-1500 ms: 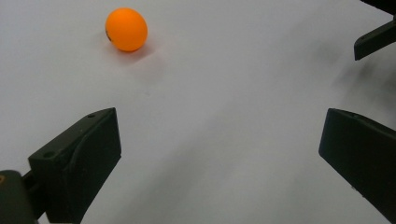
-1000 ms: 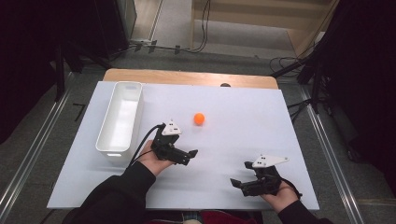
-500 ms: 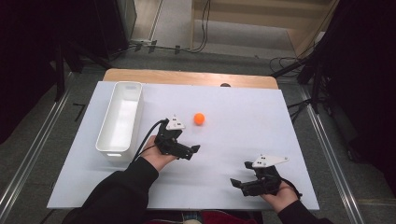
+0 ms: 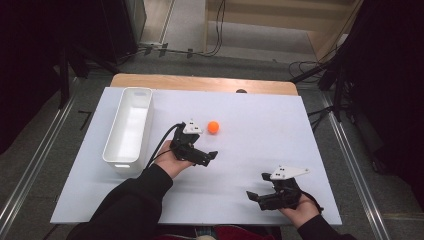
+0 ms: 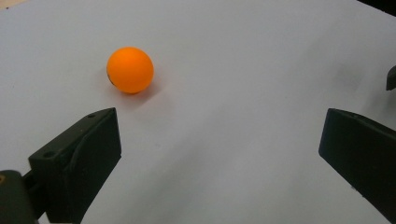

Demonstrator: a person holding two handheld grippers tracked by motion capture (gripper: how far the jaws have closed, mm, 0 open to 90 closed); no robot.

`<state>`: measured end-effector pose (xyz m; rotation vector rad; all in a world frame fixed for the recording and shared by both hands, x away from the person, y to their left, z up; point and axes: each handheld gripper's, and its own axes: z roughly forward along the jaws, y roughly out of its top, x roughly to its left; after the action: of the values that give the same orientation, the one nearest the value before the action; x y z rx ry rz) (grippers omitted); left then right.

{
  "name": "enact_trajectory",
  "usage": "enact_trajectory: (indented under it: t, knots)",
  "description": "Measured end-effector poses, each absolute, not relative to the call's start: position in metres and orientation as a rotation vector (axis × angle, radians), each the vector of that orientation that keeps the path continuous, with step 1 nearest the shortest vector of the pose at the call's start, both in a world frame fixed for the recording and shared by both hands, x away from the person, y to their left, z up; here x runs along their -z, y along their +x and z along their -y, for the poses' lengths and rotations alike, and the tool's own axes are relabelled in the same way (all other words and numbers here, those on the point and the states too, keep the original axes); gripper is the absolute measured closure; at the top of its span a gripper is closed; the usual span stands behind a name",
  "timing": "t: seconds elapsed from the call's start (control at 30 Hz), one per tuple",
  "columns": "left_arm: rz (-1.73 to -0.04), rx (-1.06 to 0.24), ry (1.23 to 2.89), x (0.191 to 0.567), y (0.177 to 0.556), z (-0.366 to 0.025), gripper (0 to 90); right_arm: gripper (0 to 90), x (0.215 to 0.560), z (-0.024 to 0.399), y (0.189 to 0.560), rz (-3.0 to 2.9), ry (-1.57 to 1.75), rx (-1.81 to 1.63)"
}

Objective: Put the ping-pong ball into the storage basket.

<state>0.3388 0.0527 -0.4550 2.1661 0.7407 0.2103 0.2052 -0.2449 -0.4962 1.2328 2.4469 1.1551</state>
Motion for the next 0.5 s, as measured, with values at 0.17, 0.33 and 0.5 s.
enact_trajectory:
  t: [0.17,0.33,0.5]
  knots:
    - [-0.737,-0.211,2.162,0.454,0.344,-0.050,0.0,11.5,0.496,0.245,0.205,-2.450,1.234,-1.152]
    - [-0.734,-0.216,2.179,0.455,0.348,-0.047,0.0,11.5,0.496,0.244,0.205,-2.457,1.243,-1.149]
    - [-0.732,-0.218,2.171,0.454,0.354,-0.044,0.0,11.5,0.497,0.244,0.205,-2.465,1.239,-1.141]
